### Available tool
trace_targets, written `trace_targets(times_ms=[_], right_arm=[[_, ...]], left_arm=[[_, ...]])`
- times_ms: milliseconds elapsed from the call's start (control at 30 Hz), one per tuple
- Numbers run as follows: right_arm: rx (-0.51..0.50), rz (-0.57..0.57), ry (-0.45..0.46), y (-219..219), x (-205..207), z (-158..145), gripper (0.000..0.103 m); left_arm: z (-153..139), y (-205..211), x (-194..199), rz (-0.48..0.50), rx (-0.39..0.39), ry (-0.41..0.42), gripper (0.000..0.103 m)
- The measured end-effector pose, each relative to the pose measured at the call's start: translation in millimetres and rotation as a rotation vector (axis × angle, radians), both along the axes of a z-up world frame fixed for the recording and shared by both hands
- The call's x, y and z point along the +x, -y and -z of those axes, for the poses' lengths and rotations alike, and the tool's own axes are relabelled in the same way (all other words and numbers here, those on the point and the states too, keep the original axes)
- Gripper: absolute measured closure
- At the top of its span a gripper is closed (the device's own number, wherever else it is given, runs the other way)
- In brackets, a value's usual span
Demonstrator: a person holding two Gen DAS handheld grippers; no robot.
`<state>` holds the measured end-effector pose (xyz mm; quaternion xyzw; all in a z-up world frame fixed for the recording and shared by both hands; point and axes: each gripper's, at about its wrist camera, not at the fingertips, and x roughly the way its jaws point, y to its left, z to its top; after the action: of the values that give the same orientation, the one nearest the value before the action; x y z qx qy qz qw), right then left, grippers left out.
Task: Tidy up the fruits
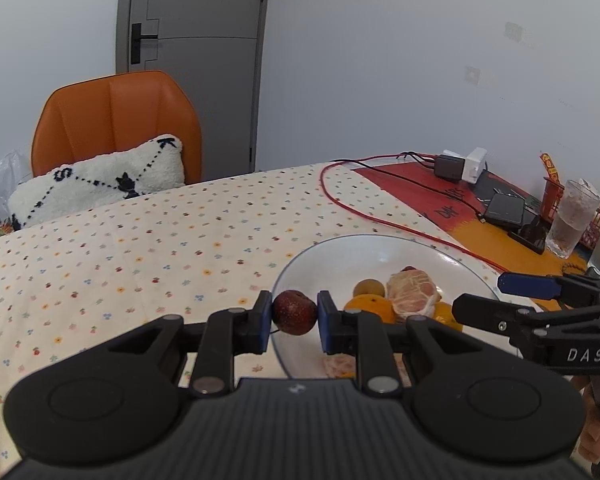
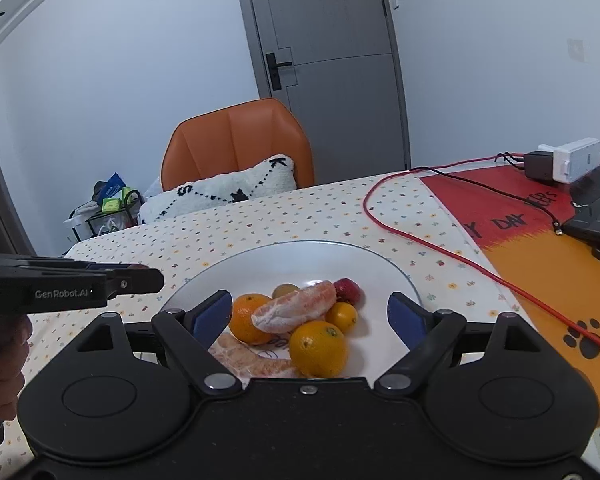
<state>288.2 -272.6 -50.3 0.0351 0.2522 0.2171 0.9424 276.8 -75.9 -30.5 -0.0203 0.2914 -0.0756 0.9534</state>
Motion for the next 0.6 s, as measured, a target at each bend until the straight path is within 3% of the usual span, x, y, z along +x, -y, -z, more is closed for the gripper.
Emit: trace_targets(times_ms=[167,600], right_arm=[[0.012,0.015,-0.015,5,0,2,0.017],[0.037,-0.019,-0.022,-4,-6,2,0.016]], left_arm=[[1,7,-5,0.031,0.02,-0.005,0.078],[0,-12,-21,-0.014,0.001,-0.035,0.066]])
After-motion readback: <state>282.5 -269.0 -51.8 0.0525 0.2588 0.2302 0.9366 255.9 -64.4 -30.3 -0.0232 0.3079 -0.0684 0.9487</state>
